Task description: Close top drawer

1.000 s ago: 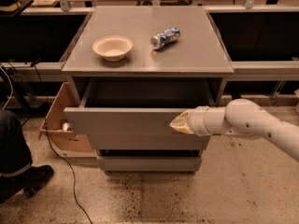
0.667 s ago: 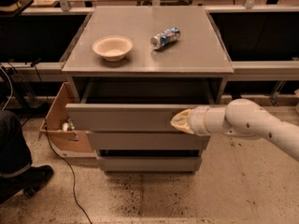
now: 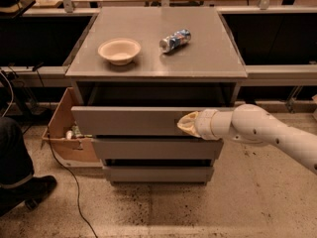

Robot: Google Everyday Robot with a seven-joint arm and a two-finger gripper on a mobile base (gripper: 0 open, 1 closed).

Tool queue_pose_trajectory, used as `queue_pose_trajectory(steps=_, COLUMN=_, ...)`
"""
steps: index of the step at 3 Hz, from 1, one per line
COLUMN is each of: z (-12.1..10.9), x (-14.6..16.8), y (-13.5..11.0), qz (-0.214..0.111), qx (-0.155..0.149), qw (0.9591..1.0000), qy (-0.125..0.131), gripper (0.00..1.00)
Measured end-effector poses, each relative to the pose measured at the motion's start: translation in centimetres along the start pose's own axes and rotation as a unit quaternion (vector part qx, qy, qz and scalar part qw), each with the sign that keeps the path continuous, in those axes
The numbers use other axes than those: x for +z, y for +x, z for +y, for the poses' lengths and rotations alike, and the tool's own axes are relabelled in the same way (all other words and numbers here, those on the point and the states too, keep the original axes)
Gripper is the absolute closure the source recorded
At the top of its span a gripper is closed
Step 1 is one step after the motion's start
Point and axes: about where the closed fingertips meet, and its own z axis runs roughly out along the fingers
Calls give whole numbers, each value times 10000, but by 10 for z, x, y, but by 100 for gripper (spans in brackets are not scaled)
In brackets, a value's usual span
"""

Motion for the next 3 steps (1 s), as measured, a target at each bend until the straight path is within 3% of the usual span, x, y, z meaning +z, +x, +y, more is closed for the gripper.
queue_pose_trajectory(steps=1, z=-13, x=17, y=-6, qz=-18, qx=57, qw=9997, qy=249, gripper=100)
queue_pose_trajectory(steps=2, z=-12, x=16, y=-6, qz=-18, qx=59, qw=9997, qy=256, gripper=100)
queue_pose_trajectory(steps=3, z=-21, x=30, y=-13, qz=-54, qx=112, qw=9989, qy=447, gripper=100)
